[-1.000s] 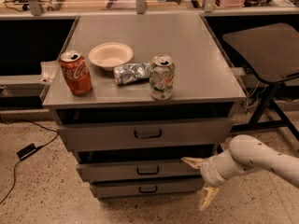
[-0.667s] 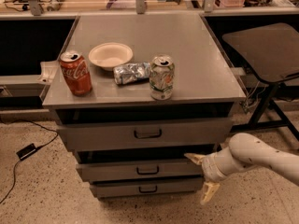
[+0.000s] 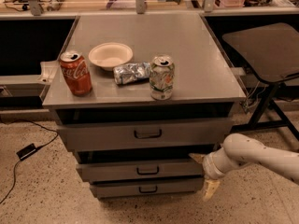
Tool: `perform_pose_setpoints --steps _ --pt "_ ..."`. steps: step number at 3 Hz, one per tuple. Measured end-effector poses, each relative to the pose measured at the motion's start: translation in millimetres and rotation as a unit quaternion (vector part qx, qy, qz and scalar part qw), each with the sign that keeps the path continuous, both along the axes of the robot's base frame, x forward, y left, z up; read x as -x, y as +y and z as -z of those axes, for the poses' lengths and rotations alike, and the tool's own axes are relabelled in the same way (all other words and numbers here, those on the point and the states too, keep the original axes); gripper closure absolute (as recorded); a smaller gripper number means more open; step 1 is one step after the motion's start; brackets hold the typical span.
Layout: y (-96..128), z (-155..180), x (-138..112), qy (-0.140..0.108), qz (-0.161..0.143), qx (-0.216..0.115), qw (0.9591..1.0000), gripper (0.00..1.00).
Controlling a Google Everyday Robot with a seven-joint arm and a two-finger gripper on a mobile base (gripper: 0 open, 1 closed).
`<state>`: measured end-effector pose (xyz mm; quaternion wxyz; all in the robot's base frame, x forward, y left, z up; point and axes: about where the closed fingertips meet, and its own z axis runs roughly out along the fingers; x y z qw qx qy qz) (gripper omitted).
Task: Open middle drawer
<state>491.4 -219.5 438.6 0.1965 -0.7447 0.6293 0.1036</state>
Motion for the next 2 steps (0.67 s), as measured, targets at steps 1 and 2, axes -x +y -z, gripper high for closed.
perform_pose_setpoints --steps 1,2 --pt "-0.6 0.5 -2.0 0.0 0.0 0.001 1.0 0.0" --pt "-3.6 6.0 -5.7 0.005 0.008 0.014 0.9999 0.0"
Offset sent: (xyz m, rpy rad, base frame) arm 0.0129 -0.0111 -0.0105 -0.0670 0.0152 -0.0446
